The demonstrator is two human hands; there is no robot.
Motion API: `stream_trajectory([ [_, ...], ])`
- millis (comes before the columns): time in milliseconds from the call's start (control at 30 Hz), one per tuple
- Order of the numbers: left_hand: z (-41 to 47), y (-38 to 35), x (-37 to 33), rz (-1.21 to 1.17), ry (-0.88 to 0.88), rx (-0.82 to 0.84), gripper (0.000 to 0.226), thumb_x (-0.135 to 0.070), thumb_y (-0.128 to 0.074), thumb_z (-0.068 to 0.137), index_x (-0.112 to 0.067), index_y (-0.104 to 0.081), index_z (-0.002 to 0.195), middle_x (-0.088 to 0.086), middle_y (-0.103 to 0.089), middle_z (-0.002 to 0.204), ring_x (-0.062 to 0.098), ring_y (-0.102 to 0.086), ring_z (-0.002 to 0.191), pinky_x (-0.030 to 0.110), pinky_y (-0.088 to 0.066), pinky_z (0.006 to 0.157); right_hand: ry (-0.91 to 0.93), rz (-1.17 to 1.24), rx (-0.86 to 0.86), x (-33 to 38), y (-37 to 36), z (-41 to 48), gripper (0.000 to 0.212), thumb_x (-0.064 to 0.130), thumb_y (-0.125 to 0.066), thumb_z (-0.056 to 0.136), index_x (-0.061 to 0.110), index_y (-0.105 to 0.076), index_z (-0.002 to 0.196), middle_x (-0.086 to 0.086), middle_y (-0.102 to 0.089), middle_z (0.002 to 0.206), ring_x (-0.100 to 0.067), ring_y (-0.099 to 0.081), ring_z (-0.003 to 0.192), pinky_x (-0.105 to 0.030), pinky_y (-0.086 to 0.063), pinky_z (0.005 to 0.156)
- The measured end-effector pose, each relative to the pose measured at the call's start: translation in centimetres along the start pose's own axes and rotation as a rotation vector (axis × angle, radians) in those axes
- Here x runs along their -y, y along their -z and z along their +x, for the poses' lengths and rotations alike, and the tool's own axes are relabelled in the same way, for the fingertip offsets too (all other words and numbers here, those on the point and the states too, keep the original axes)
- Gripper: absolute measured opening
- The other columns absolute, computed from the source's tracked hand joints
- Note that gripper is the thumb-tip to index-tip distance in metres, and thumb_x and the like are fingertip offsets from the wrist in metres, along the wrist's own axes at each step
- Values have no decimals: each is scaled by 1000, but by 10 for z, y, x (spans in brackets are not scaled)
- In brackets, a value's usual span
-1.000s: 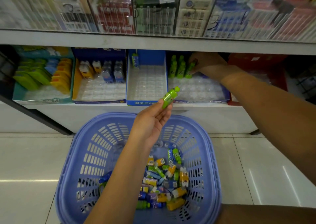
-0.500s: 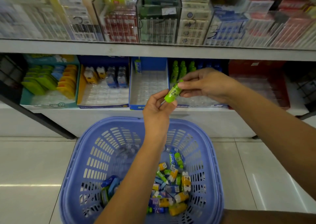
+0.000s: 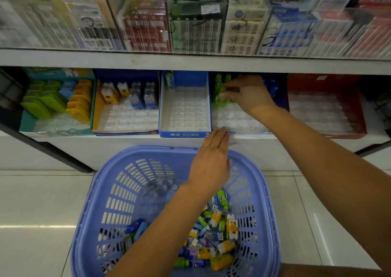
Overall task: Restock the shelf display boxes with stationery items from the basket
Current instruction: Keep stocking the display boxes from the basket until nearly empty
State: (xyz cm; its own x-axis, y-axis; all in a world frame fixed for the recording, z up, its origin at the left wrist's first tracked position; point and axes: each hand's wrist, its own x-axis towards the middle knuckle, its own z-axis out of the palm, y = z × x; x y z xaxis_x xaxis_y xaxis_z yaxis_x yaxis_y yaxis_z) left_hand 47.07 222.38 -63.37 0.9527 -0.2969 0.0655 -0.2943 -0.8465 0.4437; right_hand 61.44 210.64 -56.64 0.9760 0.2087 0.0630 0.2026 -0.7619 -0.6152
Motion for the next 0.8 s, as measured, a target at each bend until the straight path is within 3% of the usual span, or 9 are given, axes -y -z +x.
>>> stream_trajectory([
  [133, 2, 0, 0, -25, 1, 5, 69, -21, -51, 96, -12, -11, 152, 3, -10, 160, 19, -4, 148, 25, -1, 119, -16, -69, 96, 1, -5, 7, 42, 26, -72, 81, 9, -65, 119, -12, -61, 124, -21, -55, 113, -13, -36, 86],
  [300, 5, 3, 1, -47, 31, 47, 68, -22, -50, 97, -11, -11, 152, 3, -10, 160, 18, -5, 148, 26, -5, 119, -39, -135, 112, 6, -8, 7, 45, 28, -70, 83, 9, -62, 123, -13, -54, 134, -25, -47, 125, -15, -31, 95],
  [400, 5, 10, -1, -81, 36, 78, 68, -21, -50, 97, -11, -12, 152, 2, -11, 160, 18, -6, 148, 26, -11, 120, -85, -141, 121, 13, -6, 5, 45, 28, -69, 84, 9, -61, 124, -12, -53, 136, -25, -46, 127, -23, -34, 105],
  [500, -7, 14, 2, -252, 80, 49, 63, -21, -51, 97, -13, -20, 151, 3, -19, 159, 20, -32, 139, 34, -36, 109, -106, -310, 118, 19, -5, -8, 44, 31, -65, 87, 3, -61, 121, -17, -59, 125, -30, -53, 116, -33, -43, 96],
  [600, -37, 2, 26, -360, 186, 23, 44, -20, -52, 96, -12, -44, 139, 11, -47, 141, 29, -59, 108, 38, -48, 90, -91, -329, -2, 20, -19, -49, 41, 31, -70, 82, 2, -59, 109, -20, -62, 109, -33, -59, 99, -35, -46, 79],
  [633, -50, -7, 40, -349, 221, 82, 36, -18, -51, 96, -9, -51, 131, 14, -56, 130, 32, -60, 104, 35, -47, 84, -83, -291, 44, 21, -30, -68, 34, 31, -72, 80, 5, -62, 100, -18, -64, 102, -31, -60, 93, -34, -45, 75],
  [700, -76, -29, 72, -250, 304, 340, 23, -14, -49, 96, -6, -58, 116, 16, -63, 112, 33, -60, 101, 34, -46, 80, -107, -352, 369, 19, -63, -103, 23, 30, -72, 80, 9, -64, 85, -14, -65, 89, -27, -59, 84, -32, -44, 72],
  [800, -119, -54, 110, -115, 447, 745, 29, -15, -49, 96, -4, -56, 122, 16, -56, 123, 32, -55, 115, 38, -44, 93, -206, -422, 870, 4, -121, -151, 18, 18, -64, 87, -1, -65, 87, -14, -59, 83, -27, -53, 73, -39, -48, 73],
])
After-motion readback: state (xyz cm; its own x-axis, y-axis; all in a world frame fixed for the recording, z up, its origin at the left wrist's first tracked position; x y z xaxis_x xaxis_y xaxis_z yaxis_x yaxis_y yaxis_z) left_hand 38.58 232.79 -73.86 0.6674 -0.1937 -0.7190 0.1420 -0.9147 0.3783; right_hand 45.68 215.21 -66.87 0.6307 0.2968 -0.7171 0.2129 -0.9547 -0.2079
